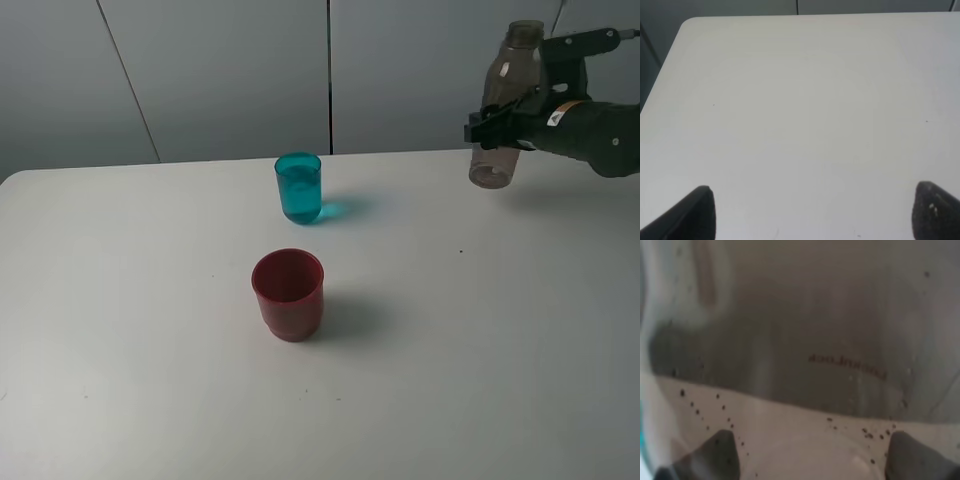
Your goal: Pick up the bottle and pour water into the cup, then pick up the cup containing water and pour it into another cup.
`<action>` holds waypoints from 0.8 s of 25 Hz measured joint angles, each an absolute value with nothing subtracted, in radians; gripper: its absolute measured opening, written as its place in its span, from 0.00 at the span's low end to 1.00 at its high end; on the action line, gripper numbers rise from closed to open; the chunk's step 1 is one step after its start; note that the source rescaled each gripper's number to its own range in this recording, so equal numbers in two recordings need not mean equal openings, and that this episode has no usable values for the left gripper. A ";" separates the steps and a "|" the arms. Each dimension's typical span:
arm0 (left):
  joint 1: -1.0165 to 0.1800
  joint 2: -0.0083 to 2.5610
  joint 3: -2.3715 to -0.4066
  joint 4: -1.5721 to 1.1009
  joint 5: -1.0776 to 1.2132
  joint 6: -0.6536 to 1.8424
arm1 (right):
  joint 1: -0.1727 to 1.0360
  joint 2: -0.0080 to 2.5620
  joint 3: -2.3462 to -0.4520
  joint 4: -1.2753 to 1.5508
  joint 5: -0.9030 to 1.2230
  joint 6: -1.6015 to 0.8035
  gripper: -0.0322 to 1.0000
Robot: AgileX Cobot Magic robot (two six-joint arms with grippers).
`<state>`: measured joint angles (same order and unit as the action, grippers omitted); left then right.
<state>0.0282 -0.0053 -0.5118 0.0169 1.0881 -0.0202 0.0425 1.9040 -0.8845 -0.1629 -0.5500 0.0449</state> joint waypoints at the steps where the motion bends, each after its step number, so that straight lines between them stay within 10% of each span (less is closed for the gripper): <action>1: 0.028 -0.005 -0.512 0.017 1.088 -0.020 | 0.028 1.906 -0.877 -0.163 -0.588 0.045 0.10; 20: 0.028 -0.005 -0.512 0.017 1.088 -0.020 | -0.017 2.086 -0.873 -0.114 -0.761 0.052 0.10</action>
